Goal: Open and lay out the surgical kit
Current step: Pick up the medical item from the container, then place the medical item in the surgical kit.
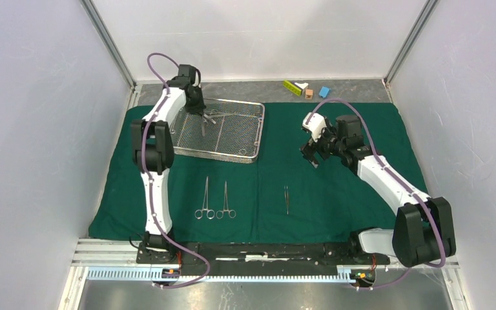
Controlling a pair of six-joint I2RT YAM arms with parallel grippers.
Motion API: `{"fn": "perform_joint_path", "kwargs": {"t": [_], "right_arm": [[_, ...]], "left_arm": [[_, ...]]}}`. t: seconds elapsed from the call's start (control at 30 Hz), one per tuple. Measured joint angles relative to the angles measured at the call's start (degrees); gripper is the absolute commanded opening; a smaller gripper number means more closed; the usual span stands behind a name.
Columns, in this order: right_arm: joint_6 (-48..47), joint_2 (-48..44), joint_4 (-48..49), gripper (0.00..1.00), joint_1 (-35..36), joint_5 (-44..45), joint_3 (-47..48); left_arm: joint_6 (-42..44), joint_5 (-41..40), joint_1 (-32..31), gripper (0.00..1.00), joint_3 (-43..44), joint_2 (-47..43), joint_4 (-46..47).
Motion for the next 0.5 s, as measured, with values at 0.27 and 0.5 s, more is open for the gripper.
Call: {"fn": "perform_joint_path", "kwargs": {"t": [0.27,0.5], "right_arm": [[0.42,-0.02,-2.29,0.97,0.46,-1.62,3.91],[10.4,-0.07,3.23,0.97,5.25,-6.14,10.43]], "left_arm": [[0.02,5.25,0.24,0.02,-8.02,-17.27,2.38],[-4.31,12.9,-3.08,0.02,-26.43,-41.33,15.08]]}}
